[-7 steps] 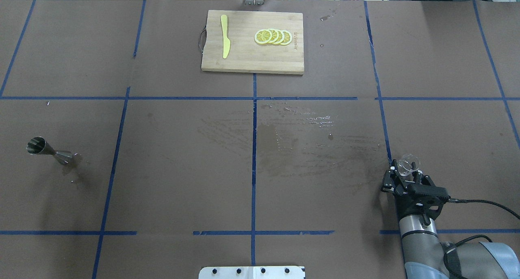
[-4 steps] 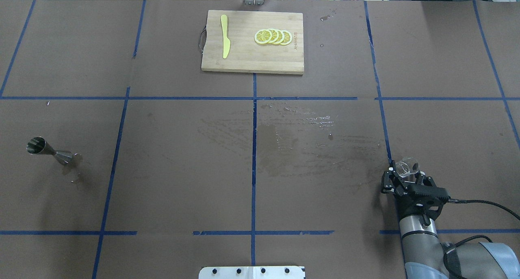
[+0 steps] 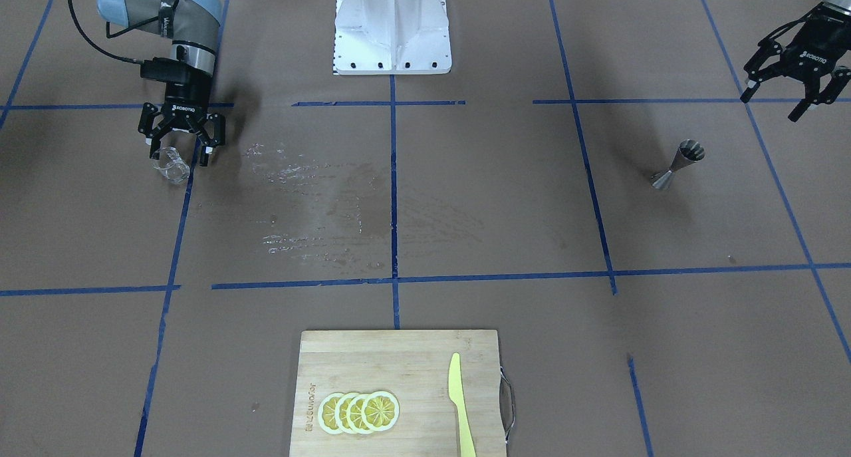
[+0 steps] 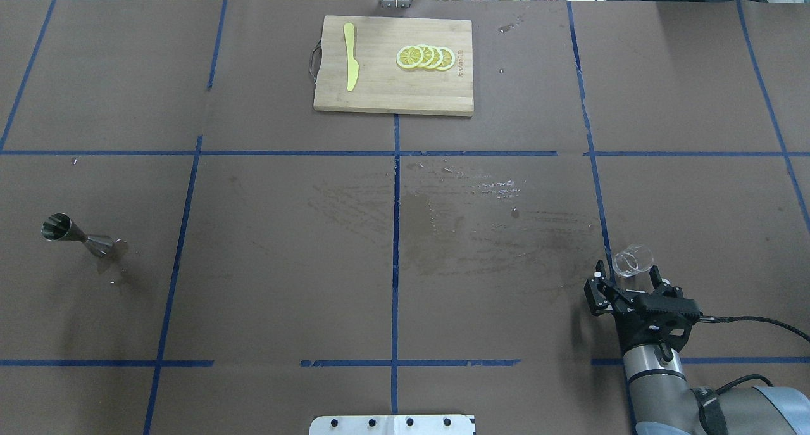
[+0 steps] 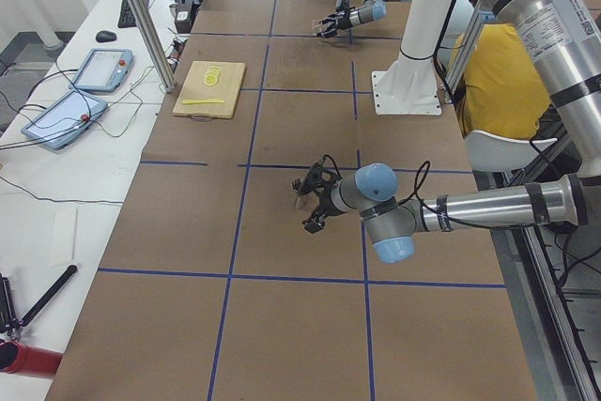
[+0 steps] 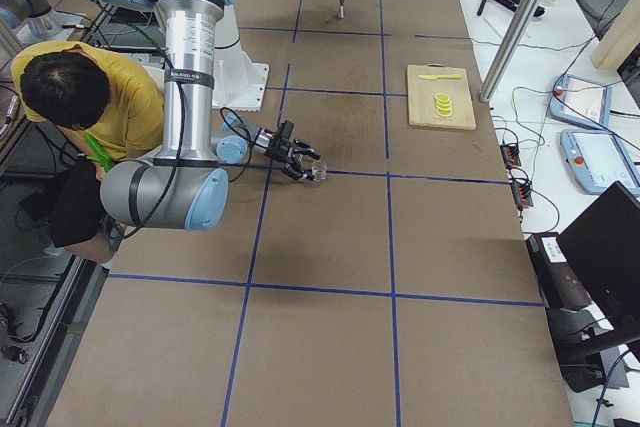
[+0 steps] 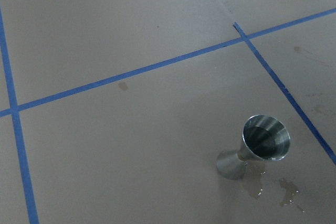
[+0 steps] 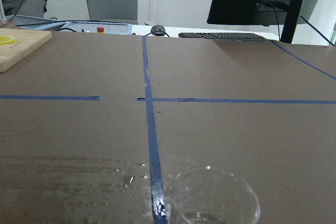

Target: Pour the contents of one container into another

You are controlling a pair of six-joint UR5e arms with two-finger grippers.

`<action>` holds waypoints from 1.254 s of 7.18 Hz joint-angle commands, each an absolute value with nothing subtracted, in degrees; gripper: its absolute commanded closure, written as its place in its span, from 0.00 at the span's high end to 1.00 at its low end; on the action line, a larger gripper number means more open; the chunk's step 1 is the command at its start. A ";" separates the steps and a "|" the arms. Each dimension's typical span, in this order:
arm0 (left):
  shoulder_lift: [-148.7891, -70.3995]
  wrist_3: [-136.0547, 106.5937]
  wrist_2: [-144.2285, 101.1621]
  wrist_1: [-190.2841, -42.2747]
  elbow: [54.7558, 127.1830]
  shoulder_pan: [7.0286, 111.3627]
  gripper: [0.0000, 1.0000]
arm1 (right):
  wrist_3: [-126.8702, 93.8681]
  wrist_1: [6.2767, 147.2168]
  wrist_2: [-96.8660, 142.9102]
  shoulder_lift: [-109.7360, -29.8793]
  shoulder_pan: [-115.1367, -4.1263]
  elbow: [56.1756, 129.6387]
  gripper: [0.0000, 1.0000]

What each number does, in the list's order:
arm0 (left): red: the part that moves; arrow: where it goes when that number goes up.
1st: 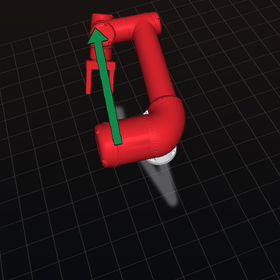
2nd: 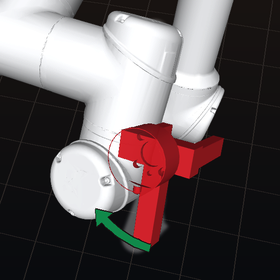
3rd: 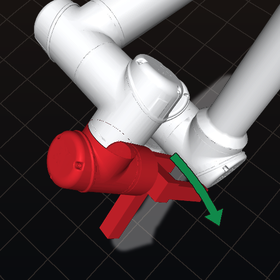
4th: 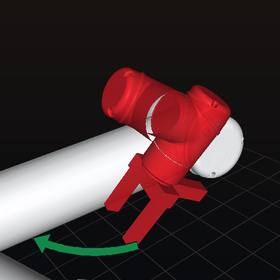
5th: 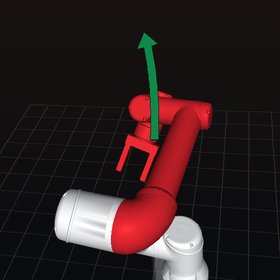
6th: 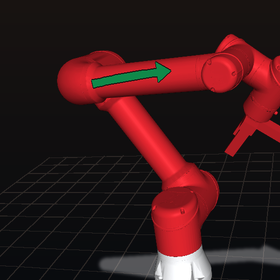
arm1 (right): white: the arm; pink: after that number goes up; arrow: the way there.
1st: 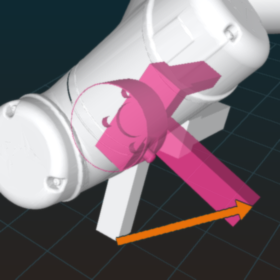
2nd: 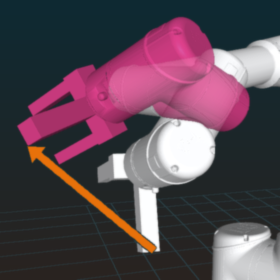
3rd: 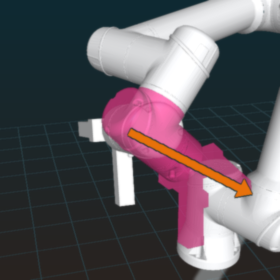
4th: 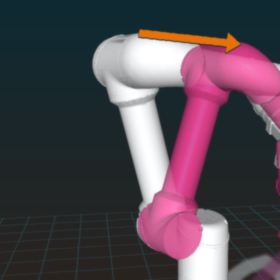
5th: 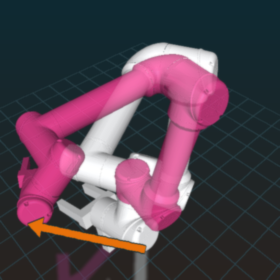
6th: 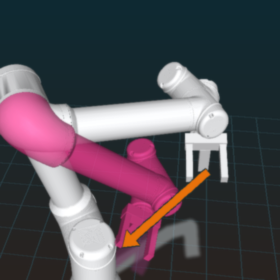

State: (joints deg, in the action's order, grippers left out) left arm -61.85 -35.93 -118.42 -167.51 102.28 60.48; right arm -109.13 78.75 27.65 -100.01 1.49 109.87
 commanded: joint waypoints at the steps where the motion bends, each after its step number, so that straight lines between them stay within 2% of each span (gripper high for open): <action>1: -62.49 -35.95 -118.30 -167.52 101.69 60.47 1.00 | -106.44 78.75 28.91 -106.49 4.38 117.48 1.00; 3: -62.58 -36.21 -118.30 -166.99 101.17 61.60 1.00 | -100.23 77.53 35.20 -110.55 4.31 126.16 1.00; 4: -63.80 -36.12 -118.39 -166.30 99.60 63.53 1.00 | -94.71 74.74 37.77 -111.78 3.00 128.04 1.00; 6: -66.00 -35.69 -118.39 -166.11 95.55 67.56 1.00 | -81.09 61.66 44.88 -113.02 -2.26 127.18 1.00; 9: -69.50 -17.20 -118.91 -156.93 93.25 75.99 1.00 | -65.52 54.97 62.35 -113.20 -18.24 126.57 1.00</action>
State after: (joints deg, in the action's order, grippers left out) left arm -67.56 -25.11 -118.66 -162.05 93.79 71.63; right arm -72.20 59.25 54.70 -112.89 -11.83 127.13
